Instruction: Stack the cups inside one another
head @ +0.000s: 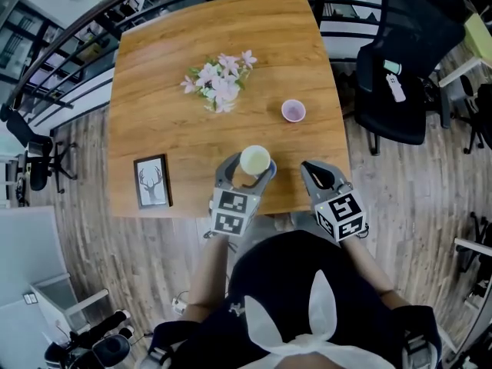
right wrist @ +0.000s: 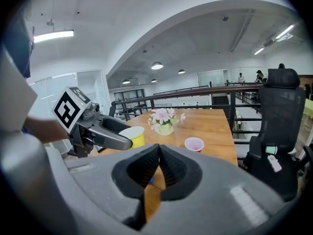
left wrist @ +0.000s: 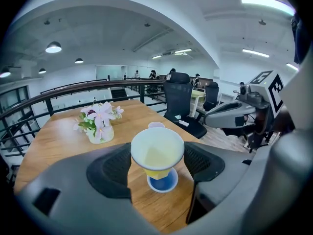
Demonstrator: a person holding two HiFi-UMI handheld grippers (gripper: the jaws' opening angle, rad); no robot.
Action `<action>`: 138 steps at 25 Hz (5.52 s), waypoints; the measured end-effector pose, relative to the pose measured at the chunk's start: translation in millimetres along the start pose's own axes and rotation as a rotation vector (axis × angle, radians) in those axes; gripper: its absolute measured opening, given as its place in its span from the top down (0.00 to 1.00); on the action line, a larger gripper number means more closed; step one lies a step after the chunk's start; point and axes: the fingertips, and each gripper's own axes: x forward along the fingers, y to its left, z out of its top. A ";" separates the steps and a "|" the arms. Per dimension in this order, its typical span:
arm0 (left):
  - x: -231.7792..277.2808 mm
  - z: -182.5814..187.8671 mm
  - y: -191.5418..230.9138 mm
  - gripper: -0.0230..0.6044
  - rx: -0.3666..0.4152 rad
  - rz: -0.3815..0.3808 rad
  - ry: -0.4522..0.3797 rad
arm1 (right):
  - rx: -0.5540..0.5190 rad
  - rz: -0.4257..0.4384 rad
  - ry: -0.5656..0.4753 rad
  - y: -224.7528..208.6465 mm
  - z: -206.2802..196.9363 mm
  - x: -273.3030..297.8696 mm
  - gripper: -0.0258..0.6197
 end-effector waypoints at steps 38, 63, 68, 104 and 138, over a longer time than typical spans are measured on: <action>48.4 -69.1 -16.2 0.40 -0.035 -0.025 0.108 | -0.002 0.009 0.028 2.3 -3.5 3.7 0.96; 10.3 -21.1 29.3 0.71 -0.096 0.122 -0.043 | -0.012 0.027 0.019 8.1 1.4 5.8 0.96; -17.0 2.4 51.1 0.93 -0.196 0.151 -0.154 | -0.018 0.024 0.015 7.1 -1.0 4.0 0.96; -50.1 9.8 89.6 0.94 -0.263 0.208 -0.191 | -0.182 -0.034 -0.030 -58.6 83.7 57.3 0.45; -27.7 -7.7 104.1 0.94 -0.391 0.271 -0.140 | -0.106 0.020 0.287 -118.5 -5.9 162.3 0.41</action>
